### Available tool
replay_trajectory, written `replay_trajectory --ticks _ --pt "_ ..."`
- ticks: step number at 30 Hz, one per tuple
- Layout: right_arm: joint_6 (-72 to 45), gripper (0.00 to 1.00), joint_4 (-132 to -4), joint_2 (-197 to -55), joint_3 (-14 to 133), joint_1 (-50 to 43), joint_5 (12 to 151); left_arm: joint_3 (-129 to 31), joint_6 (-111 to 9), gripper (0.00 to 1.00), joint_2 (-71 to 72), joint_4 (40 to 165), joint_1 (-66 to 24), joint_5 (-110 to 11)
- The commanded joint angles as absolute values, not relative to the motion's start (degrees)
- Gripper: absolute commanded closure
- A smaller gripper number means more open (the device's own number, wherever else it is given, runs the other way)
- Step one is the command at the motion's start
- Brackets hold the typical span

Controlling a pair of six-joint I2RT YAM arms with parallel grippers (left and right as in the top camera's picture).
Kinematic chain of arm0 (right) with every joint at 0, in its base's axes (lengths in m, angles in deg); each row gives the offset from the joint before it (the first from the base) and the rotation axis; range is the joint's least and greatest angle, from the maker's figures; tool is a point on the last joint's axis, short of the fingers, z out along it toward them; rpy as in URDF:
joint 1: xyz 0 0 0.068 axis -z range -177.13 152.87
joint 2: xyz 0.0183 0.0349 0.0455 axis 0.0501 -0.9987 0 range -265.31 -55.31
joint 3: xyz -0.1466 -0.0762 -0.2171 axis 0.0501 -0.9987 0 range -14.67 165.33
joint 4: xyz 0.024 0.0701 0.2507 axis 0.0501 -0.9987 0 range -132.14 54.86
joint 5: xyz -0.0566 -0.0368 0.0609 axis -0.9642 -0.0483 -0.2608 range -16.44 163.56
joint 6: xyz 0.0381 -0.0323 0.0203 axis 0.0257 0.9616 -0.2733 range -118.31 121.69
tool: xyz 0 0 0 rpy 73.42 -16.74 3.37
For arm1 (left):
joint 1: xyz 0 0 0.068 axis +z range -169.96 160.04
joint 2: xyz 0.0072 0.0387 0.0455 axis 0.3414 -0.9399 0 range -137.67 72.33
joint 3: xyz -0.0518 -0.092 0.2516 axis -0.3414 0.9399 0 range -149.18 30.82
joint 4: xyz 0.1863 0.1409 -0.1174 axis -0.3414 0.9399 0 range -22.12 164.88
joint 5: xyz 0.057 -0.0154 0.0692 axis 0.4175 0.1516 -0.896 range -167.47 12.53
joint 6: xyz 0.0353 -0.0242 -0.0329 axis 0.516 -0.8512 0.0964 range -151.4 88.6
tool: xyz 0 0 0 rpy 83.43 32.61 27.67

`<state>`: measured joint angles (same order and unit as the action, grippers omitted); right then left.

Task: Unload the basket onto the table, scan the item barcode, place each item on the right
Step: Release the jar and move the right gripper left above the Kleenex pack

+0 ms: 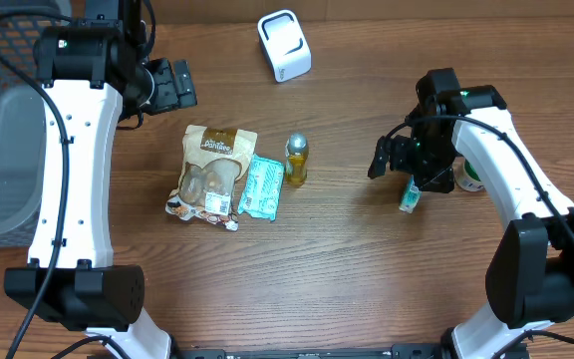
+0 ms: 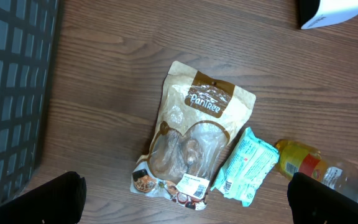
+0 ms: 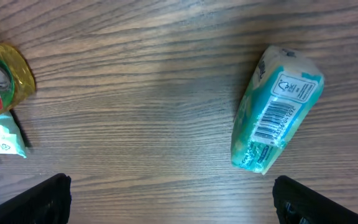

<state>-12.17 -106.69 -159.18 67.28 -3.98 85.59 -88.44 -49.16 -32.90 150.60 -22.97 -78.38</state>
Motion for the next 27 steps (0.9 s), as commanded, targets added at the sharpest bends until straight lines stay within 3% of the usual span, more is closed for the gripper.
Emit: replay_trajectory --ticks 1,27 --pt "-12.00 0.00 -106.23 -158.44 66.91 -4.16 85.83 -89.29 -48.52 0.00 -32.98 150.36 -22.97 -78.07" --pt "-11.98 0.00 -106.45 -158.44 66.89 -4.16 85.65 -89.29 -48.52 0.00 -32.98 150.38 -22.97 -78.07"
